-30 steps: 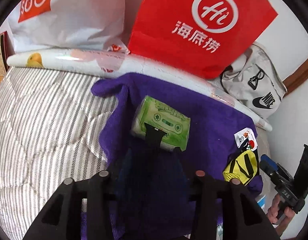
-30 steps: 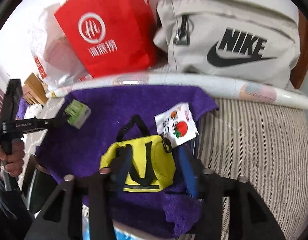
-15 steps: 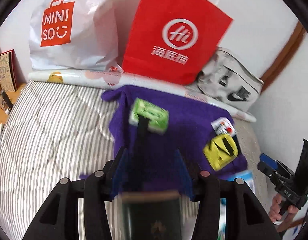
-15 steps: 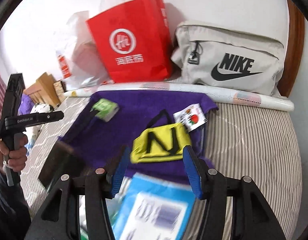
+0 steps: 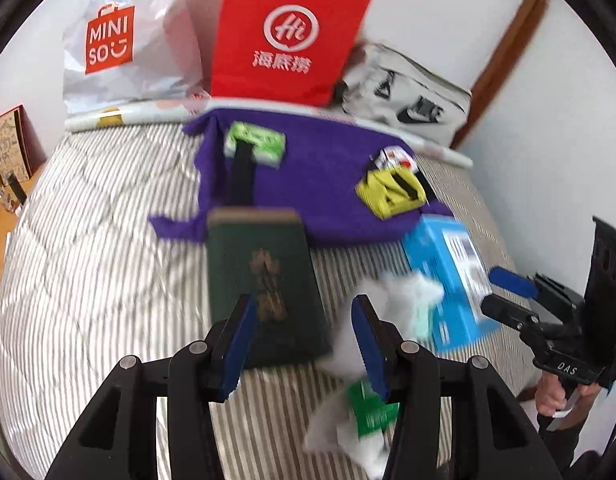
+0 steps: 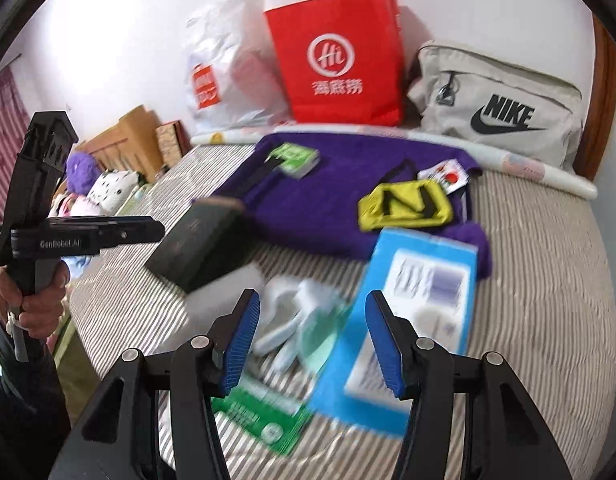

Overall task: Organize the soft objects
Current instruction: 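Open the left gripper to set the dark green tin on the bed, then grasp the green packet with right while left grasps the white tissue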

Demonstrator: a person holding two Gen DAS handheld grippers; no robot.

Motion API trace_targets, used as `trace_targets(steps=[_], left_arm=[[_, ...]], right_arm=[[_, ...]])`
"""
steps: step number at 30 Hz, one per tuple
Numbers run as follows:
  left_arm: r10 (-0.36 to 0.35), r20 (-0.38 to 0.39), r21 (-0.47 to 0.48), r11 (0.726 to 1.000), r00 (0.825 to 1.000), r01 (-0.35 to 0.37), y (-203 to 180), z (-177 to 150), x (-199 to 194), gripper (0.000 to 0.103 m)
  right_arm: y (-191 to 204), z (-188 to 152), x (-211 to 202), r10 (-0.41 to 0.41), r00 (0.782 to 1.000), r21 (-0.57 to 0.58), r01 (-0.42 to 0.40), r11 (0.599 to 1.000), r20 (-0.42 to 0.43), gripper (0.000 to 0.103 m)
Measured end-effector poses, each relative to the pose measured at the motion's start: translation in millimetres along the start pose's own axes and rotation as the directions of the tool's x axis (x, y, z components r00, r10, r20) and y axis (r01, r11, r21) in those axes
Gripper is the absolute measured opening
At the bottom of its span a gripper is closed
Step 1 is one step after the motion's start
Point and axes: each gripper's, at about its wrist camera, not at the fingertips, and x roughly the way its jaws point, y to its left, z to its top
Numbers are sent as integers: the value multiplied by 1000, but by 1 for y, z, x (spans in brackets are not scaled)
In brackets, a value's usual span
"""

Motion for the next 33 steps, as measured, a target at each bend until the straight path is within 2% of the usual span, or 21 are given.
trace_targets(steps=[3,6,12,20,22,23,26,31,32,33], left_arm=[[-9,-30,30,1000,999,10,-7,-23,-1,47],[-20,-56,36,999,998,22,-10,-45,-1,47],[-20,-62,-12,1000,998,19,3,-78,-3,48],[-22,-53,-12,1000,998,21,15,-100,-9,48],[-29,-57,-14,1000,998,28,15,-102,-8,48],[-37,-60,-11,999,998,36,15,-103,-8,48],[-48,-65,-12,999,997,48,15,-104,-5,48],[-56,-73,-9,998,996,55,16,-106,-1,48],[-58,-73,-6,998,996,58,16,-106,0,48],[-59,-73,-6,998,996,59,17,-107,0,48]], right_arm=[[12,-17,-2,22,1000,-5,-22,1000,-15,55],[20,-33,0,64,998,-12,-65,998,-28,61],[43,-67,18,111,991,-91,-118,989,-81,62],[57,-87,42,28,987,-297,-75,952,-159,64],[60,-90,46,17,984,-355,-80,932,-176,73],[63,-91,48,6,985,-382,-73,921,-175,74],[66,-89,56,-28,985,-438,-49,898,-169,74],[77,-88,64,-20,986,-500,-67,863,-166,74],[79,-90,64,-21,987,-512,-63,856,-156,72],[80,-91,64,-20,988,-519,-63,852,-151,63]])
